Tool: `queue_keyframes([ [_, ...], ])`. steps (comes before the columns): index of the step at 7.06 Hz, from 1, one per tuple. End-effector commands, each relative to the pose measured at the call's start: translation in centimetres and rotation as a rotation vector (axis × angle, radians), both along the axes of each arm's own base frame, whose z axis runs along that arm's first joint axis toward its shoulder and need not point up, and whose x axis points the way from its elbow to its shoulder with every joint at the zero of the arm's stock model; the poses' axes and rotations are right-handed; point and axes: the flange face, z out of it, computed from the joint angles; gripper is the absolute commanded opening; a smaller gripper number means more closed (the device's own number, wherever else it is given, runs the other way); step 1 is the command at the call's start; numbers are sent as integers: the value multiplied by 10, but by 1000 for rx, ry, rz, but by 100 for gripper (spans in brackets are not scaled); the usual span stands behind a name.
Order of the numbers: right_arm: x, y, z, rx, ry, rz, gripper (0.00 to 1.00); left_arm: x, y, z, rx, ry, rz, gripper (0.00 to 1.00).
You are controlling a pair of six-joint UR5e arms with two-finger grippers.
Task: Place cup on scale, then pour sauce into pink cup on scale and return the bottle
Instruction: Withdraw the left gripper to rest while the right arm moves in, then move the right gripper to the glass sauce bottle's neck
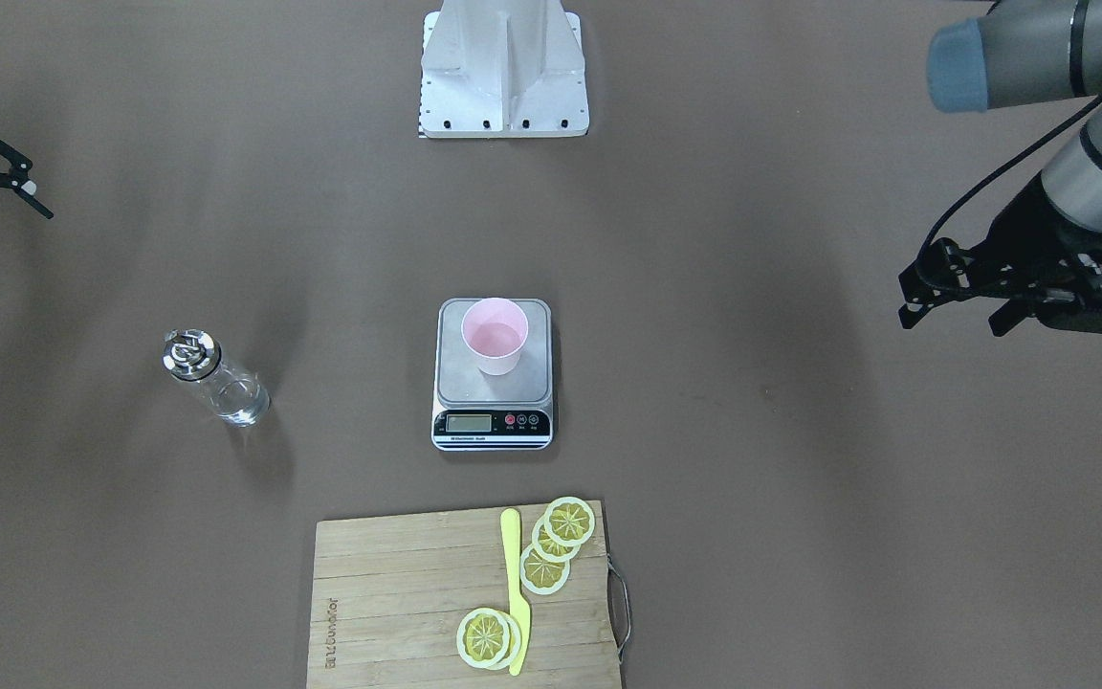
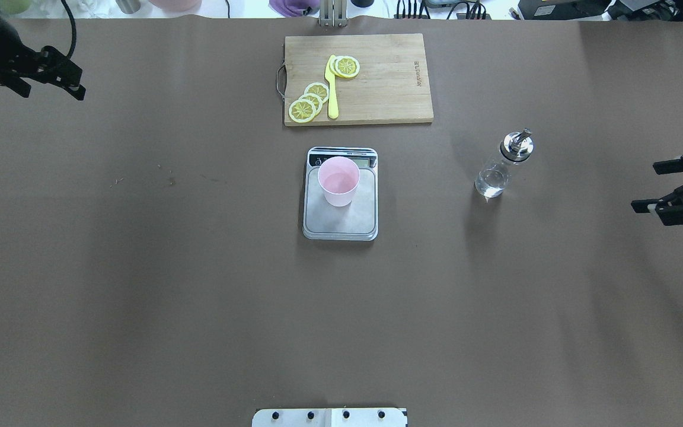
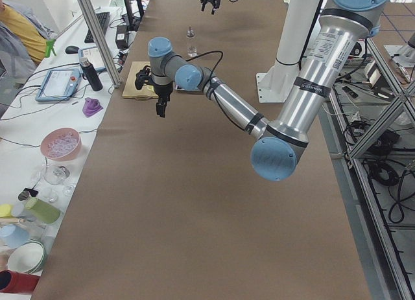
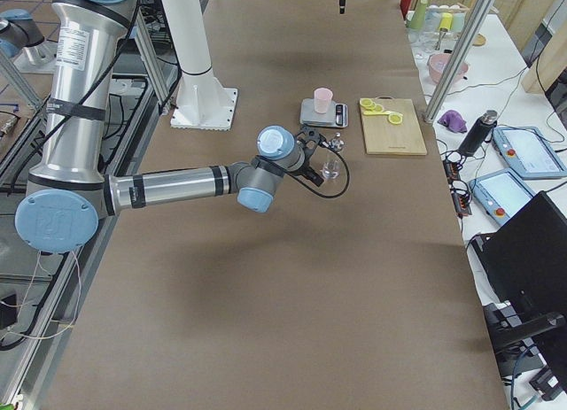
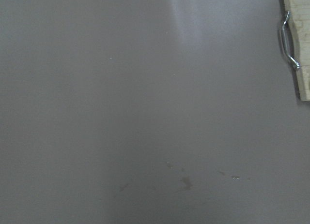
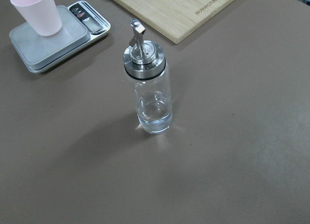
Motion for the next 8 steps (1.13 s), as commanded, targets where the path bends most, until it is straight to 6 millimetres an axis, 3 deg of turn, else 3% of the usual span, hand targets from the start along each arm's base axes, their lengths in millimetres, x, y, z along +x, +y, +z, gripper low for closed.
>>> queue_keyframes([
  [1,-57,3,-9,64,39,16,99,-14,-7,16,6,-25,1,98],
  [4,-114,-16,-27,112,37,54,99,-28,-14,32,48,-82,12,98],
  [6,-119,-24,-39,149,31,113,98,-33,-16,32,46,-84,3,98],
  [8,-126,-32,-13,170,-5,136,98,-37,-17,32,46,-83,-3,98],
])
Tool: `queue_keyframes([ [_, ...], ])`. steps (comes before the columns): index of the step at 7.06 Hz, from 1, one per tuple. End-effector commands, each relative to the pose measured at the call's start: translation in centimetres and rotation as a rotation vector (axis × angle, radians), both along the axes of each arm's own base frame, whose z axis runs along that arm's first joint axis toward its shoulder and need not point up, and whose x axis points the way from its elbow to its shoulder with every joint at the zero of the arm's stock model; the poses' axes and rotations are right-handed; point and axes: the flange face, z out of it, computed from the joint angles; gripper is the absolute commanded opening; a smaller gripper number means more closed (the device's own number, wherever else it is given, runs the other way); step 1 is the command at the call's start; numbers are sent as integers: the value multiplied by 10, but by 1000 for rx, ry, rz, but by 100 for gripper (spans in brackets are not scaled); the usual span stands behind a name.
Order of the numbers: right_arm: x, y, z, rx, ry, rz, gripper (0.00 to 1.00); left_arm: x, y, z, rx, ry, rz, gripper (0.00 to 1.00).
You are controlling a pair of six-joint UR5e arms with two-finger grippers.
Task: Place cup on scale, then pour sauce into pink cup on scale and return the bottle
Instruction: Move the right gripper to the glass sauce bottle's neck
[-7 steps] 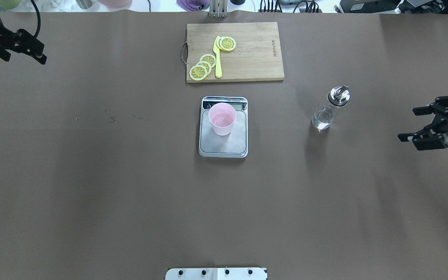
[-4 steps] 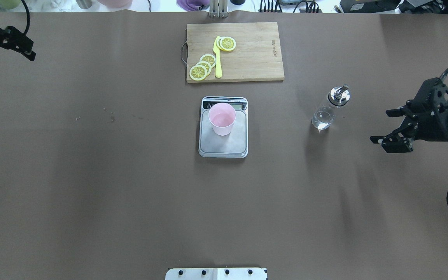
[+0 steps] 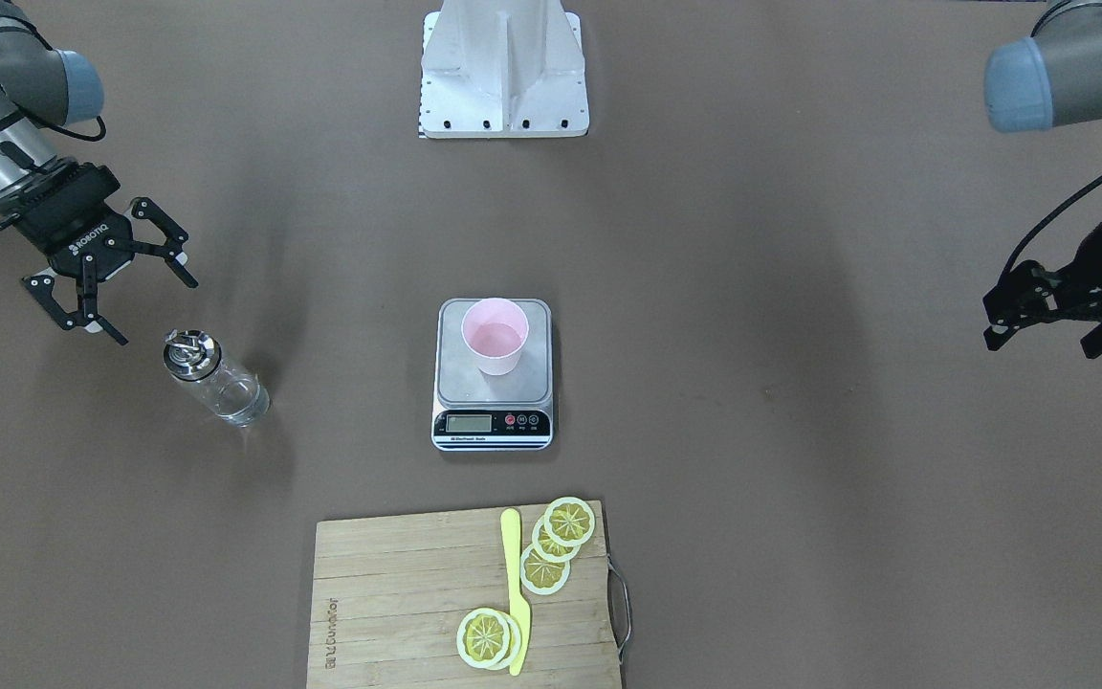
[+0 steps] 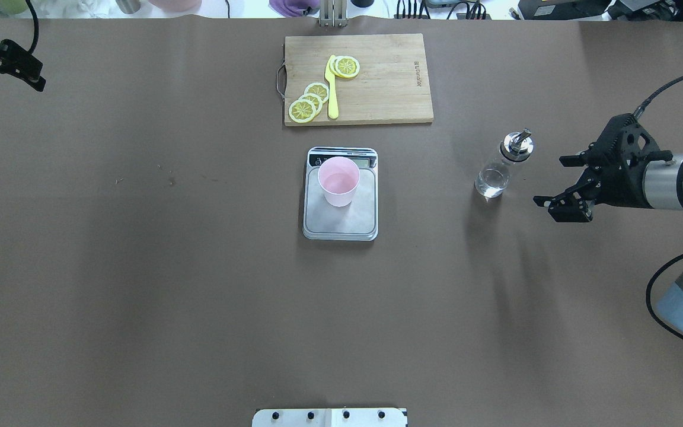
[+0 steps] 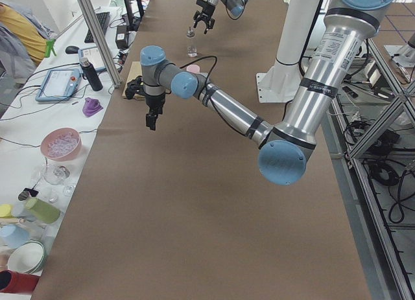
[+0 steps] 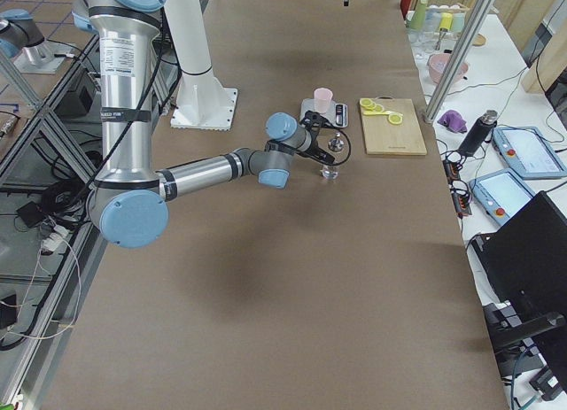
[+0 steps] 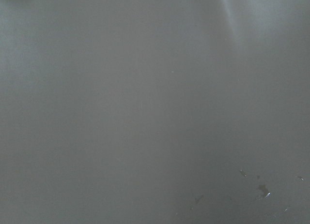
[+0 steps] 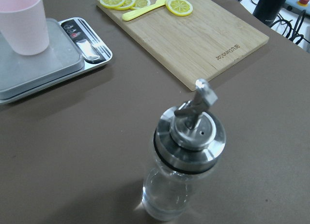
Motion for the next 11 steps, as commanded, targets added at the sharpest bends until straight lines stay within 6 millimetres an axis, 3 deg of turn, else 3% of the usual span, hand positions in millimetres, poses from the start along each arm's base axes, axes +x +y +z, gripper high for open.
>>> queue_keyframes([
  [1,-15,-12,22,-29,-109,37,95,-2,-1,-2,2,0,-4,98],
  [3,-49,-7,21,-16,-182,78,95,-4,-2,-6,-1,-3,-7,98],
  [4,-57,-1,32,6,-205,84,97,-3,-3,-5,-2,-9,-9,98],
  [6,-69,-5,60,41,-250,77,97,-4,-3,-5,3,-19,-14,98],
  [9,-77,-21,47,68,-272,130,92,-4,-4,-7,6,-18,-14,98],
  [11,-74,-24,51,69,-264,165,92,-4,-4,-7,6,-19,-15,98],
])
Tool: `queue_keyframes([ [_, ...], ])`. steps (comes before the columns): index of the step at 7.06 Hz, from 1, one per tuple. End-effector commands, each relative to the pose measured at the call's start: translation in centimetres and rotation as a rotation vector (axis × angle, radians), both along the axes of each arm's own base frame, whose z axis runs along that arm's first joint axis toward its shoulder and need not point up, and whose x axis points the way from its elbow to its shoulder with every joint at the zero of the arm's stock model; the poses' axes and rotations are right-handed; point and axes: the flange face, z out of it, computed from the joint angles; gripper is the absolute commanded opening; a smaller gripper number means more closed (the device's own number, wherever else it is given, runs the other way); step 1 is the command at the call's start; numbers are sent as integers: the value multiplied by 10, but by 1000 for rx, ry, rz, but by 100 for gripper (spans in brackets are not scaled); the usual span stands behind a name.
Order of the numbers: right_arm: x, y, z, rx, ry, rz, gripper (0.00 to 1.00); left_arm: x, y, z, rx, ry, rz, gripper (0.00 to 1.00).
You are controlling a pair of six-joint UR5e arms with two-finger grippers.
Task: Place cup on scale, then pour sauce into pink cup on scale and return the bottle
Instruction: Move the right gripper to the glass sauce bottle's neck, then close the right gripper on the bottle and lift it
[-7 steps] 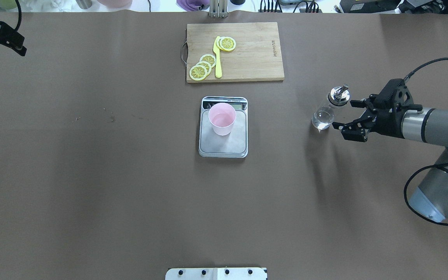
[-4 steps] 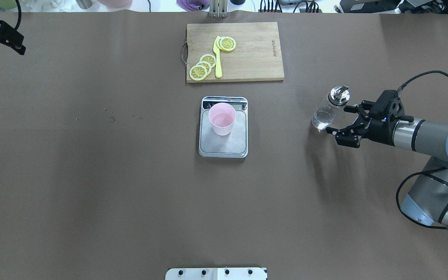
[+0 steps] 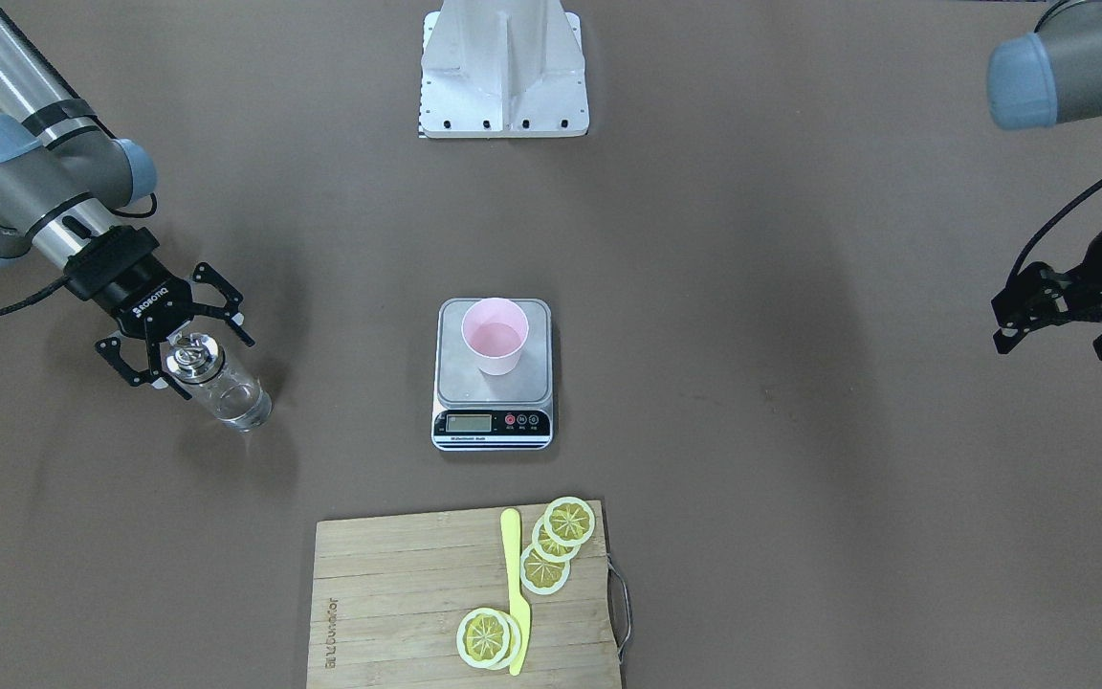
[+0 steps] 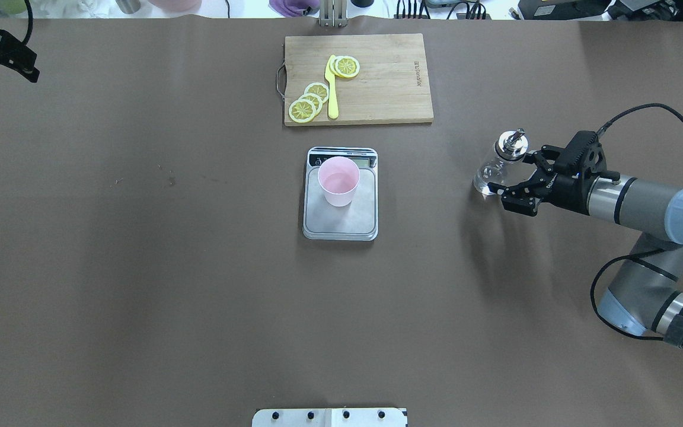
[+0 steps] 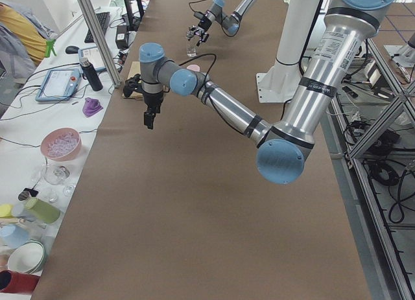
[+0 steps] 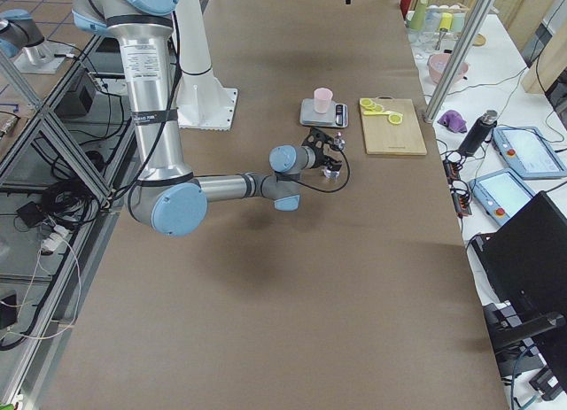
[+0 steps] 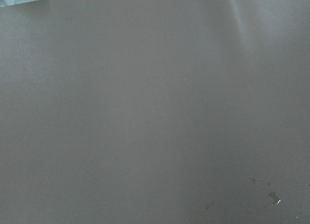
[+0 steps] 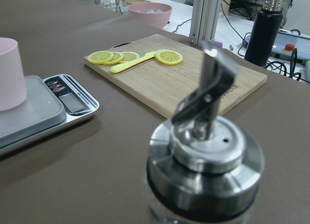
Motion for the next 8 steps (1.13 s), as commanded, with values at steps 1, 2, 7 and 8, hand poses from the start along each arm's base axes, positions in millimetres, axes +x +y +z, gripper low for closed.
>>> queue_keyframes([
  [1,4,-4,2,-3,2,42,92,-1,0,1,-1,-1,-1,98],
  [2,3,-7,1,-6,0,69,92,-1,0,-1,2,0,-1,98],
  [7,-14,3,-10,-32,-67,47,86,-1,1,-2,-8,-4,-1,98],
  [8,-19,-3,-15,-28,-73,63,86,-1,1,-2,-8,-4,-1,98],
])
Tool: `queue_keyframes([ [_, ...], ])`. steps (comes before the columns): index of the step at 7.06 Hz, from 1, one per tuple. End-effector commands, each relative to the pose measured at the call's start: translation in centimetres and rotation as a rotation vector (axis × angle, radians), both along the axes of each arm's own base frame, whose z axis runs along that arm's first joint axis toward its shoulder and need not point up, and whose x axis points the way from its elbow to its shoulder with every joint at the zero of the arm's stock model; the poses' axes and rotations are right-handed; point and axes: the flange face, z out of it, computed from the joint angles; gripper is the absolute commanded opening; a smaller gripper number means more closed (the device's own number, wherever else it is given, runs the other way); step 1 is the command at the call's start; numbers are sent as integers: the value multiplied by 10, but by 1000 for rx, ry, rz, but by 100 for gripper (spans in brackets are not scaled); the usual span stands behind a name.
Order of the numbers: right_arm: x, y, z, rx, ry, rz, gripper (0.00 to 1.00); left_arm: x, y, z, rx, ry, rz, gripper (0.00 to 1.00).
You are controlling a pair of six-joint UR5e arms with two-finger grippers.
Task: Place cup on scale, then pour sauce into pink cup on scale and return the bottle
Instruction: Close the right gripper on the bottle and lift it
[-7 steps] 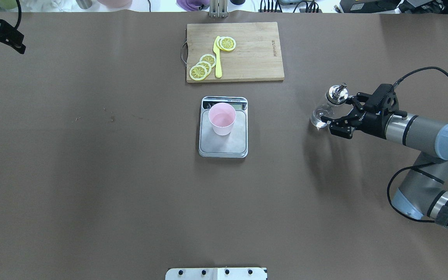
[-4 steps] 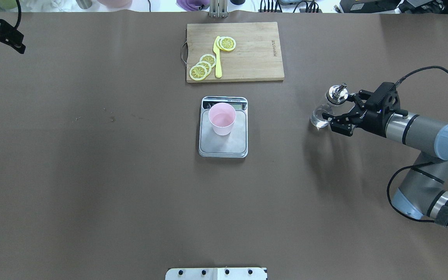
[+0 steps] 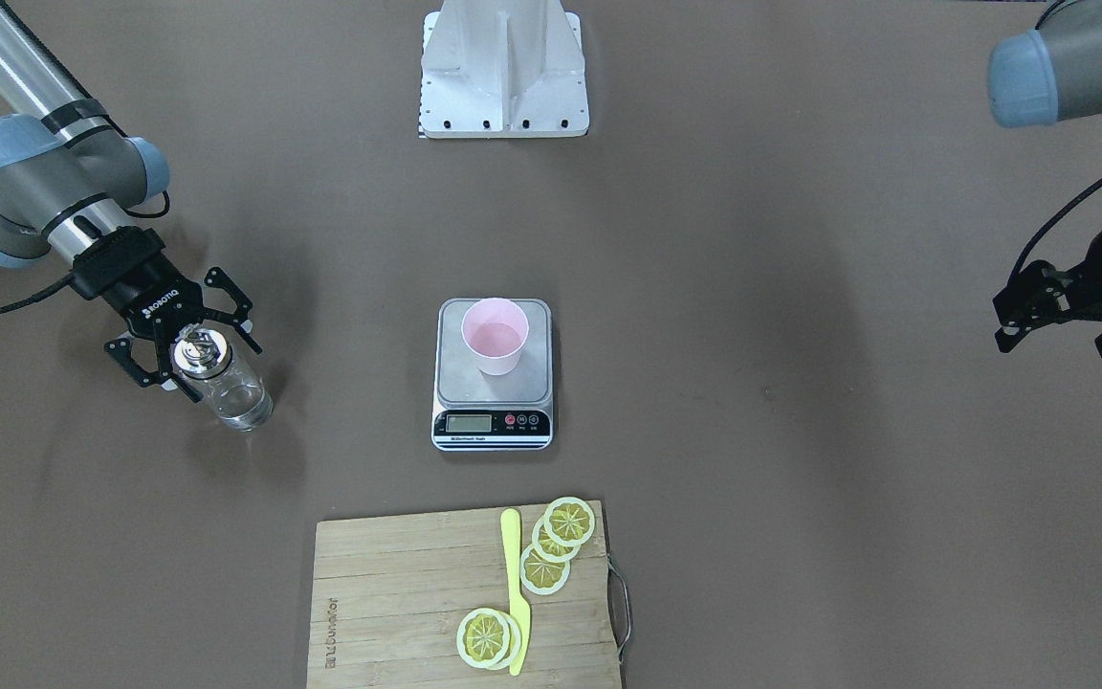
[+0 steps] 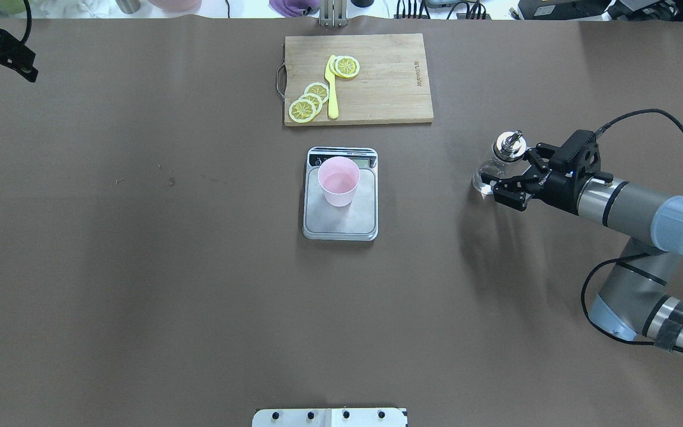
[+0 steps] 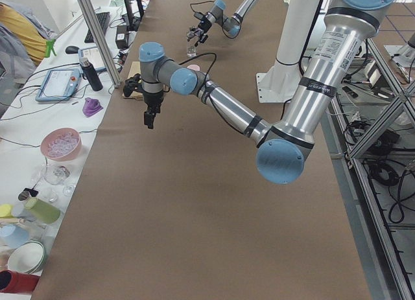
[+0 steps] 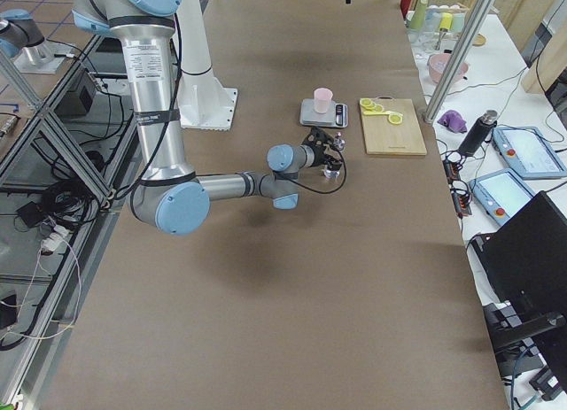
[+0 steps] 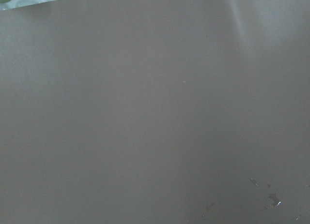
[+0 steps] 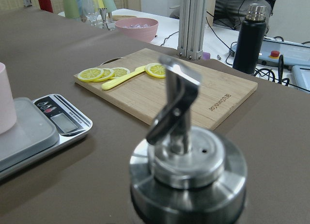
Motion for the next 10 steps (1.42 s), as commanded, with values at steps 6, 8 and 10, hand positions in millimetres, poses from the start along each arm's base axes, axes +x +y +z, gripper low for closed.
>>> queue_keyframes([
  [6,-4,-11,0,-4,4,55,49,-1,0,0,-3,-3,-2,98],
  [8,-4,-13,-1,-2,2,77,26,-1,1,-1,-2,-2,-2,98],
  [10,-13,-22,-21,14,-12,93,7,-2,1,-7,0,-2,-2,98],
])
